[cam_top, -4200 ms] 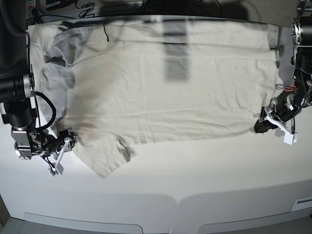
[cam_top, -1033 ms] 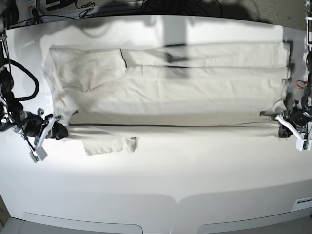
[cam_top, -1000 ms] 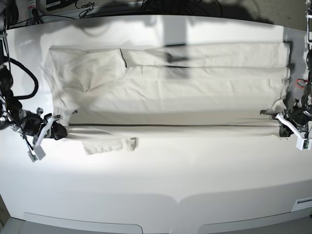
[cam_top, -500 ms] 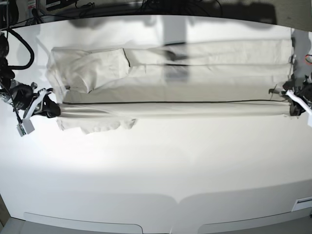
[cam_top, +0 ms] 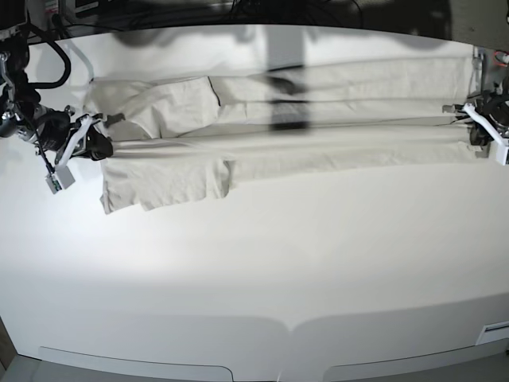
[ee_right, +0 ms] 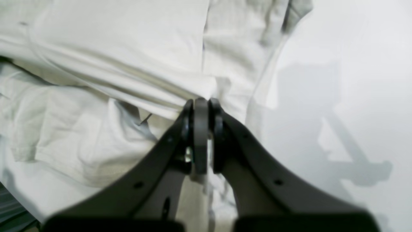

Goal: Fold the T-shirt properly
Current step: 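Lift the hem with both grippers and fold it over toward the collar, then lower the folded hem onto the shirt and open both grippers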

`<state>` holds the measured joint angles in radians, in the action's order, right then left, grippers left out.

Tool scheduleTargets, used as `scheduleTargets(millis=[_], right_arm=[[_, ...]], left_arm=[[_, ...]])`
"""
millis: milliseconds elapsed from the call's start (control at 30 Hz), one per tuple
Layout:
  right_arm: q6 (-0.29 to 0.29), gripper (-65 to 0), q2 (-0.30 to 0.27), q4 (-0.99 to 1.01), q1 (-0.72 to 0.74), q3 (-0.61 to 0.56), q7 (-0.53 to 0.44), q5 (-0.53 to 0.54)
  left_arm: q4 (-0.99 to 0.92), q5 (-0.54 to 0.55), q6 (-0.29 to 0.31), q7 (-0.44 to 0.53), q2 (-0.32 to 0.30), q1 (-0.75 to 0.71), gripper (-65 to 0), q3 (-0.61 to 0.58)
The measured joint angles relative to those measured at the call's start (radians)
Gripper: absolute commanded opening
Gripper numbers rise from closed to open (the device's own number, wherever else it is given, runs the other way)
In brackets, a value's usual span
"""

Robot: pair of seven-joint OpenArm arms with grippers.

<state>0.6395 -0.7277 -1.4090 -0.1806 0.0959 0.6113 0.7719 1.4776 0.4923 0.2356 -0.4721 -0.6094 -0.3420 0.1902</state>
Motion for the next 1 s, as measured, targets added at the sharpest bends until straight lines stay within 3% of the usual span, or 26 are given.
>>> scheduleTargets(millis=[400,800,833,933,1000], right_arm=[[0.0,-65.0,0.014,0.0,-0.063,0.005,0.018,-0.017],[-0.018,-65.0,0.028,0.002,-0.146,0.145,0.026,-0.026],[-0.019,-60.8,0.036,0.002,-0.146,0.145,0.026,-0.027],[-0.015,-43.2,0.057,0.002,-0.144,0.145,0.026,-0.019],[-0.015,-38.2,0.065,0.002,-0.144,0.144,0.024,-0.018]], left_arm=[[0.0,-0.011,0.0,0.0,0.0,-0.011,-65.0,0.0],[0.0,-0.047,-0.016,0.001,-0.004,-0.013,-65.0,0.001],[0.0,-0.06,-0.015,0.0,-0.003,-0.012,-61.3,0.001],[0.0,-0.088,-0.016,0.0,-0.003,-0.013,-38.6,0.001],[0.0,-0.088,-0.016,0.0,-0.003,-0.013,-29.1,0.001]])
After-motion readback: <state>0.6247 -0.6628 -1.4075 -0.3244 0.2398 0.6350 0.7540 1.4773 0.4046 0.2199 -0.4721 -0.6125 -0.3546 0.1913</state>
